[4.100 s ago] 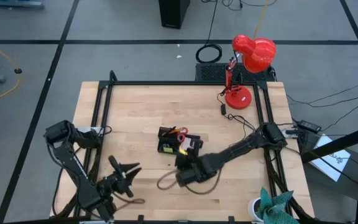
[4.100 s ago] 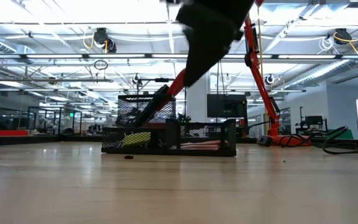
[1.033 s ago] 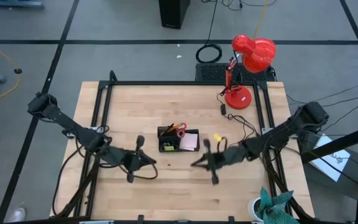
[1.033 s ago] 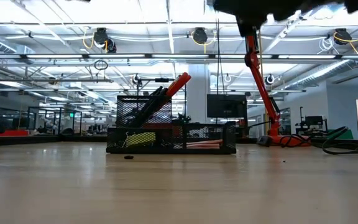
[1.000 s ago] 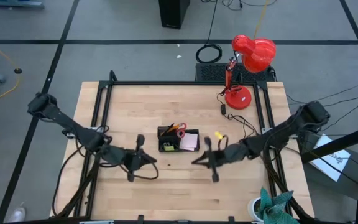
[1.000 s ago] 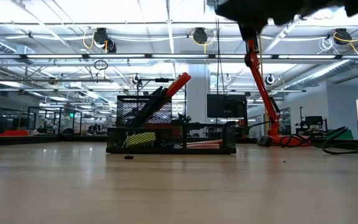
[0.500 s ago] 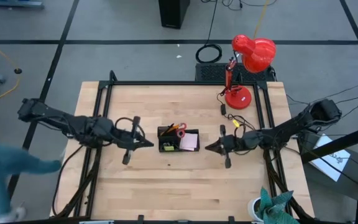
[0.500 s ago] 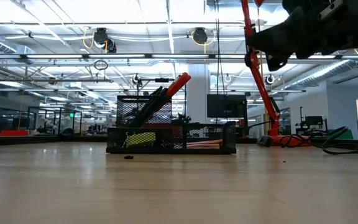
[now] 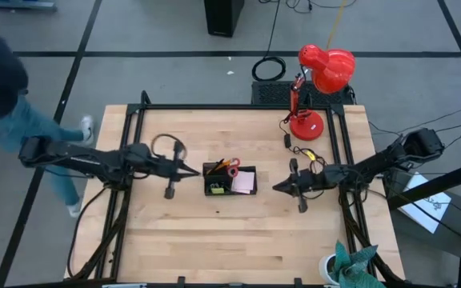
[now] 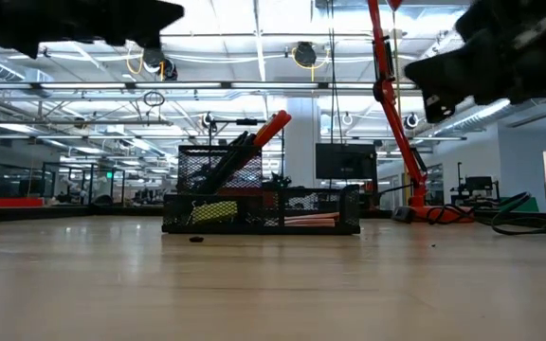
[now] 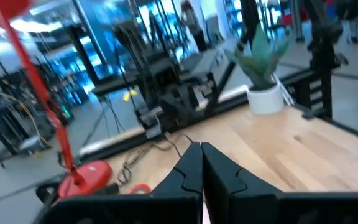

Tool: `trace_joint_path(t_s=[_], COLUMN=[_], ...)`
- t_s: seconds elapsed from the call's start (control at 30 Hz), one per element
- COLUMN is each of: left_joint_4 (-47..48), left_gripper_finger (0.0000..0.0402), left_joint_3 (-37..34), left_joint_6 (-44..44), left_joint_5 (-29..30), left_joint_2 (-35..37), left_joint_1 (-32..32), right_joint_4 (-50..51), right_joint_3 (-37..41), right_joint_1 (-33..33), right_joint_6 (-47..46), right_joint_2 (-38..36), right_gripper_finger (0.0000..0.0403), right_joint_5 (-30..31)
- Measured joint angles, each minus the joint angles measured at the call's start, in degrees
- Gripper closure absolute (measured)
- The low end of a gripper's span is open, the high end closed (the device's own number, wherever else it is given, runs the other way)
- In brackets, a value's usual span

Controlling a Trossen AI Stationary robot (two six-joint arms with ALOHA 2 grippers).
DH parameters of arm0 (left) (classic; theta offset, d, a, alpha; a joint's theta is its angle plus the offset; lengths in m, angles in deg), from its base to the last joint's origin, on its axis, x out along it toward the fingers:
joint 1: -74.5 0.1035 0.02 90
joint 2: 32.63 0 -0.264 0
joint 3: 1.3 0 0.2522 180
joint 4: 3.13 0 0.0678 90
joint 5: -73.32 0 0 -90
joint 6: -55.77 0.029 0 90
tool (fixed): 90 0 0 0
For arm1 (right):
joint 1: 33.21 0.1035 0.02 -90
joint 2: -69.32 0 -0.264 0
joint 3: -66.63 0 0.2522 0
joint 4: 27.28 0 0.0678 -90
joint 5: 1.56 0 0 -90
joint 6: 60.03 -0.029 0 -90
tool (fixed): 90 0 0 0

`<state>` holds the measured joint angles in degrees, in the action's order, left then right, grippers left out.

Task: Pick and place office supplies into organizer
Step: Return to Home Position

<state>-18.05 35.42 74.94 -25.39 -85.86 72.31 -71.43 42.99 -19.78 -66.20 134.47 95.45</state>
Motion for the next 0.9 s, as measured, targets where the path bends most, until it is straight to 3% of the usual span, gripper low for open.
trace_joint_path(t_s=[0.1,0.23,0.5,0.73,0.9], left_joint_4=[0.9,10.8,25.4,34.5,35.5], left_gripper_finger=[0.0399,0.04,0.04,0.0401,0.0401], left_joint_3=[-2.4,-3.3,-3.3,-3.3,-4.3], left_joint_6=[-1.5,-3.5,-2.9,-2.4,-1.8], left_joint_5=[-1.5,-0.5,4.2,7.7,10.3], left_joint_2=[6.1,12.0,23.2,32.1,35.6], left_joint_1=[1.1,1.6,0.1,-2.3,-4.4], right_joint_4=[-6.0,-8.2,-1.3,13.3,19.1], right_joint_3=[3.9,6.4,6.5,6.5,6.5], right_joint_1=[-0.8,-2.3,-6.0,-6.0,-6.0], right_joint_6=[-1.0,-2.3,-4.6,-3.7,-1.9], right_joint_2=[-1.1,-2.6,-7.8,-18.1,-25.1], right_gripper_finger=[0.0403,0.0403,0.0403,0.0403,0.0403], right_joint_5=[-1.2,-1.0,-1.3,-1.2,-1.2])
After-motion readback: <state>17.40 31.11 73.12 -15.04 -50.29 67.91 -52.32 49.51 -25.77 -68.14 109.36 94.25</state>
